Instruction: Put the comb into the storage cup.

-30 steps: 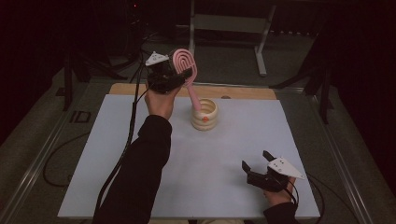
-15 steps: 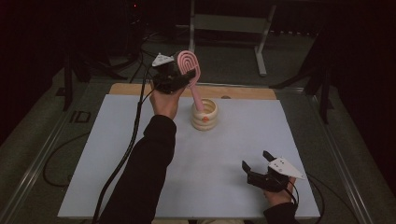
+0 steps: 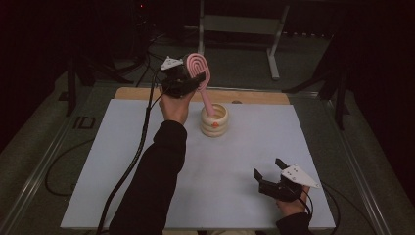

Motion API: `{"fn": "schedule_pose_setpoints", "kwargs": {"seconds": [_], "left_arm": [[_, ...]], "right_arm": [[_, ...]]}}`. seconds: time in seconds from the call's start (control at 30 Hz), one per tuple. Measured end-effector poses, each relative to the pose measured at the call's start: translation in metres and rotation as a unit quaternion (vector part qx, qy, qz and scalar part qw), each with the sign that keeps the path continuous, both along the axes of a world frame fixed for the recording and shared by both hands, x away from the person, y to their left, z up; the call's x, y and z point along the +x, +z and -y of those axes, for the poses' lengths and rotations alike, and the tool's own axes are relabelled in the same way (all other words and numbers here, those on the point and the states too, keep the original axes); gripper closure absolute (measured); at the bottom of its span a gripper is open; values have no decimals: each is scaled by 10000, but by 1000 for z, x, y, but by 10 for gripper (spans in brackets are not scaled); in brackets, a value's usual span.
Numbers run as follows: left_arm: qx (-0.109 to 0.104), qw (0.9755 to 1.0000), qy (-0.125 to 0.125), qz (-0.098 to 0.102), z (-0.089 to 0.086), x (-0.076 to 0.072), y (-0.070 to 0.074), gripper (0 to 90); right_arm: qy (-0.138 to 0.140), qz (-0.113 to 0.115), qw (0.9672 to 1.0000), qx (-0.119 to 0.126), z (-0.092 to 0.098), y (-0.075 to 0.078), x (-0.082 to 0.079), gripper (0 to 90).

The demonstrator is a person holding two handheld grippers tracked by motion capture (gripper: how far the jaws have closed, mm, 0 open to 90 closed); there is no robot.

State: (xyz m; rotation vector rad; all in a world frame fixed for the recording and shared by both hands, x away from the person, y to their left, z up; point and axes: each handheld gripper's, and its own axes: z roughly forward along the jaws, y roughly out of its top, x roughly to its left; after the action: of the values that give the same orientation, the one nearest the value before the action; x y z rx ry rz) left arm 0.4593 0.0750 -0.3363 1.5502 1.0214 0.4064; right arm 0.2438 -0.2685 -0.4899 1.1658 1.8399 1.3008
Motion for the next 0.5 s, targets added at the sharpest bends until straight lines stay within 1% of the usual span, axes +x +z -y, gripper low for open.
{"fn": "schedule_pose_setpoints", "kwargs": {"seconds": [0.47, 0.5], "left_arm": [[-16, 10000, 19, -25, 2, 2, -4, 643], [30, 10000, 20, -24, 4, 2, -5, 643]], "right_arm": [[-12, -5, 10000, 4, 0, 0, -1, 103], [-12, -5, 10000, 4, 0, 0, -1, 103]]}}
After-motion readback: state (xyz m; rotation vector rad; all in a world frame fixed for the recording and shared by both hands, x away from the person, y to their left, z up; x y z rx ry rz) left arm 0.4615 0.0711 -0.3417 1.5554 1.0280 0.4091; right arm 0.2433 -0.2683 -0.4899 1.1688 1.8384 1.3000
